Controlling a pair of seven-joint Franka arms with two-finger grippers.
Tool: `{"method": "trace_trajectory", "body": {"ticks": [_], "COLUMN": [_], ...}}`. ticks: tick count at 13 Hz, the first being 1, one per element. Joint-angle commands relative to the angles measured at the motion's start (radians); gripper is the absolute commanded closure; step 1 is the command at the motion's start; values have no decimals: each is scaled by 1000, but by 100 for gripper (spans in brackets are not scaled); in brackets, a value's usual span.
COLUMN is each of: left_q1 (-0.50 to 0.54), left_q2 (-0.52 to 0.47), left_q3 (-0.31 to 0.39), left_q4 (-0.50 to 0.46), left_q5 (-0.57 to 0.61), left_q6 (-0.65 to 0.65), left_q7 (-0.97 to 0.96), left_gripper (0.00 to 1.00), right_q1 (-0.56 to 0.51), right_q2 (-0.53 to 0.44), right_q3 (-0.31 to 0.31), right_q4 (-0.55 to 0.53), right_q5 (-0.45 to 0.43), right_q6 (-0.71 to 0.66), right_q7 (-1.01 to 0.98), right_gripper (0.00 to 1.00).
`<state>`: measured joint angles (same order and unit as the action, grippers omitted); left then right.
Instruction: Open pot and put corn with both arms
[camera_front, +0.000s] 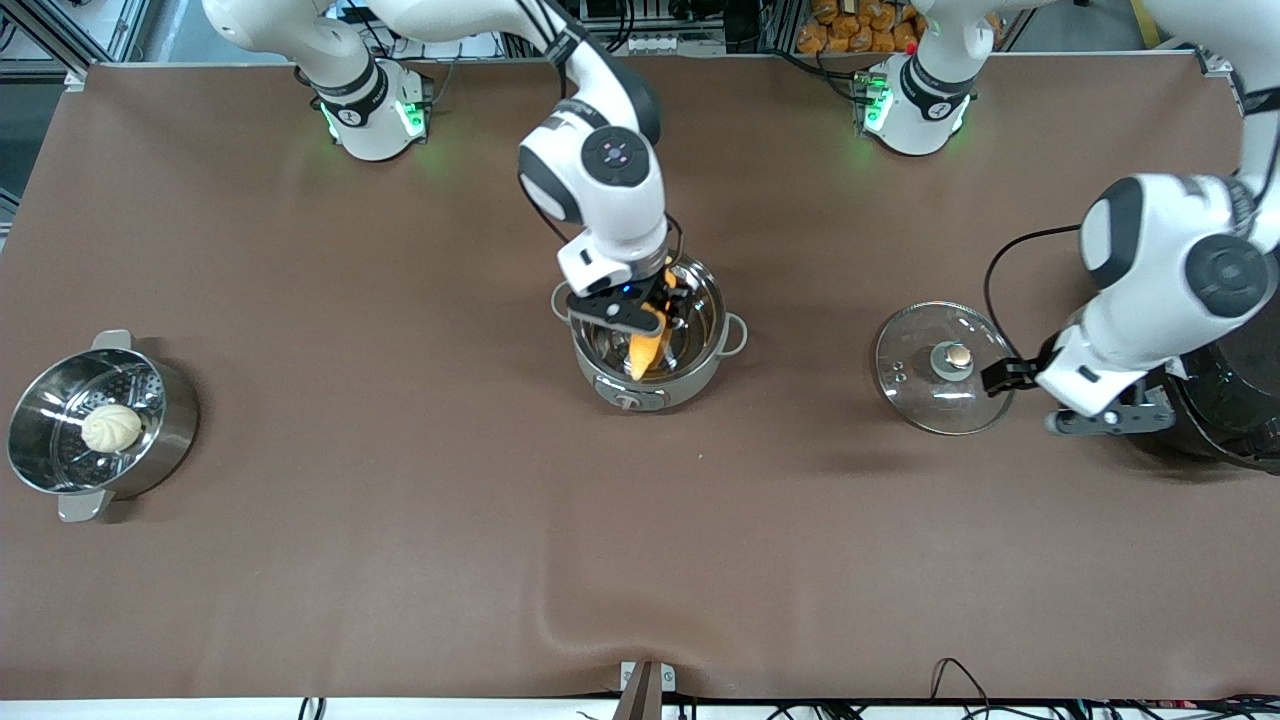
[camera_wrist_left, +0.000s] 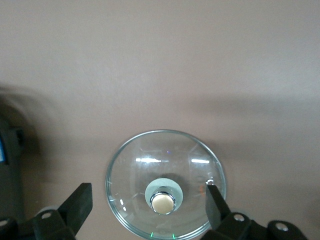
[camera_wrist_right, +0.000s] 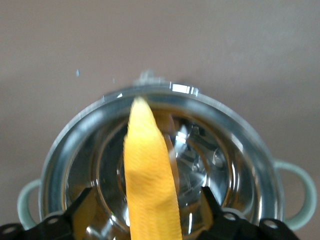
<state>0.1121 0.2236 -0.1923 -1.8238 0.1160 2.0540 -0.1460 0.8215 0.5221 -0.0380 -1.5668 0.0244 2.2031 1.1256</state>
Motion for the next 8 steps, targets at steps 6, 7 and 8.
{"method": "trace_trajectory", "body": {"ticks": [6,7,8], "left_q1": [11,11,11], "left_q2": [3,-6,-42], "left_q3": [-53,-53,-52], "left_q4": [392,399,400], "left_q5": [-11,-19,-21], "left_q6": [-424,-460,-486], "left_q7": [8,3,2], "left_gripper": [0,0,0], "right_q1": [-303,-352,-405], "right_q2": [-290,-321,-355], "right_q3": [12,13,15], "right_q4": [-7,-6,-6], "right_q5": [-4,0,9], "right_q6": [-345,-348,-361], "right_q7": [-257,-265,-285], "right_gripper": [0,0,0]}}
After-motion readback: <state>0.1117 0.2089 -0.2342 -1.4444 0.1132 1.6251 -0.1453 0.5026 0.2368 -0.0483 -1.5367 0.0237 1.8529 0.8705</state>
